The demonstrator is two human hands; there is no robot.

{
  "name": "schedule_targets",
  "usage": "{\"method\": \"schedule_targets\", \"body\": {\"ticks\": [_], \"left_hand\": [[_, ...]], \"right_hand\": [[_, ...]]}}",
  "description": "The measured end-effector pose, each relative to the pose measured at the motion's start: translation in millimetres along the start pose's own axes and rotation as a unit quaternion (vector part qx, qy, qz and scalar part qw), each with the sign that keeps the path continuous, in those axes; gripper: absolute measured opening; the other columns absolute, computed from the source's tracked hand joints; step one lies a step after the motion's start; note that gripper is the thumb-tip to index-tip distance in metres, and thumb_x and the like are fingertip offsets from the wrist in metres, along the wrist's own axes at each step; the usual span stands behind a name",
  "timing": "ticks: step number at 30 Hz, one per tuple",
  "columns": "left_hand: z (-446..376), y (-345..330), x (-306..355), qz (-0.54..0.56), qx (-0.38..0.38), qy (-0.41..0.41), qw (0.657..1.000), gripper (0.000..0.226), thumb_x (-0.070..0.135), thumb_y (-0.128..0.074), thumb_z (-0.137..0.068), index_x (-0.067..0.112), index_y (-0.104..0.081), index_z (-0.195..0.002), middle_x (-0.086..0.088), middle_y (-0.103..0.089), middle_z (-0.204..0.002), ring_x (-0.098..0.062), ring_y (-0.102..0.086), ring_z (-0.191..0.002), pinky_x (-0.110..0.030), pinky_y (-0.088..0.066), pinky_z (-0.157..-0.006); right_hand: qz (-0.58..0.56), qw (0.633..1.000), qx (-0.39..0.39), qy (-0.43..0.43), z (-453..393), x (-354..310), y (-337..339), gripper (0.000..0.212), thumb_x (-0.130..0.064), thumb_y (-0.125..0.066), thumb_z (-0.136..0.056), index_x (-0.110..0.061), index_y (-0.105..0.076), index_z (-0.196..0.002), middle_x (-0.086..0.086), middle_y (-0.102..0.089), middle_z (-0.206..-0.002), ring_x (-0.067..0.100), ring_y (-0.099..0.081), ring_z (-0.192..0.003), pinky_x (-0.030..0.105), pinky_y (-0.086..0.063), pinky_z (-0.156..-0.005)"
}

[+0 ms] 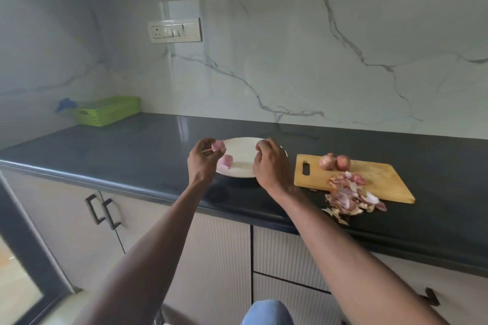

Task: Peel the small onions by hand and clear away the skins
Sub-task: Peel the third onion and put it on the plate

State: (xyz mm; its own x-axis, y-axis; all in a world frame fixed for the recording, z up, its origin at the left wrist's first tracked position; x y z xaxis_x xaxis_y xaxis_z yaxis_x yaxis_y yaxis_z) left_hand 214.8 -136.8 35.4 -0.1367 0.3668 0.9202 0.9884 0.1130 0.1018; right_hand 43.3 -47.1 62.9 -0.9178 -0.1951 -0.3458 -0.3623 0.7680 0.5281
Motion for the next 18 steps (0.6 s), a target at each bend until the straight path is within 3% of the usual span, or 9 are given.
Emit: {"method": "schedule_targets", "body": {"ticks": [6,12,16,18], "left_hand": [[-32,2,-23,-0.081,-0.001,0.028,0.996,0.029,0.027,-0.082,-0.084,0.019,-0.076,-0.111,0.004,-0.074,-0.105,-0.015,-0.069,-0.096,-0.025,-0.052,-0.082],[-36,-3,-34,-0.118,-0.031,0.054,0.991,0.016,0.020,-0.074,-0.087,0.027,-0.080,-0.100,0.005,-0.075,-0.096,-0.016,-0.068,-0.088,-0.018,-0.049,-0.067],[-35,-7,-36,-0.174,-0.054,0.065,0.981,0.022,0.028,-0.060,-0.094,0.033,-0.078,-0.106,0.002,-0.074,-0.102,-0.023,-0.067,-0.099,-0.034,-0.056,-0.088],[-33,-8,-34,-0.180,-0.060,0.063,0.980,0.024,0.030,-0.059,-0.095,0.033,-0.076,-0.111,0.000,-0.074,-0.112,-0.025,-0.066,-0.105,-0.035,-0.054,-0.094]], "right_hand": [[0.027,1.000,-0.002,0.009,-6,9,-35,0.004,0.001,-0.067,-0.086,0.001,-0.063,-0.086,0.019,-0.063,-0.087,0.039,-0.060,-0.073,0.044,-0.050,-0.064],[0.044,0.999,-0.023,-0.007,0,23,-47,0.006,0.001,-0.067,-0.085,0.003,-0.065,-0.080,0.018,-0.063,-0.088,0.037,-0.060,-0.073,0.040,-0.048,-0.065],[0.041,0.999,-0.021,-0.017,2,26,-45,0.006,0.001,-0.067,-0.086,0.004,-0.066,-0.081,0.018,-0.064,-0.089,0.036,-0.060,-0.073,0.036,-0.044,-0.064],[0.033,0.999,-0.017,-0.018,2,24,-43,0.006,0.002,-0.067,-0.085,0.004,-0.066,-0.079,0.018,-0.064,-0.088,0.036,-0.060,-0.072,0.034,-0.041,-0.063]]}}
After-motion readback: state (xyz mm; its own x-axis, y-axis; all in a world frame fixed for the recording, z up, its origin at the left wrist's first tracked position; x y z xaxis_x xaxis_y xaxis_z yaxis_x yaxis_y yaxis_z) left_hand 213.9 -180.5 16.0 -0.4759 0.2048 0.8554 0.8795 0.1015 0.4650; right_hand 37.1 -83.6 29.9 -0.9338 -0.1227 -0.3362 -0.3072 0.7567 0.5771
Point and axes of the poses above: each hand's wrist, its own z-axis away from the middle knuckle, its own y-axis out of the back of the hand, x = y × z, the point moved 5 cm from there along -z, towards the middle knuckle
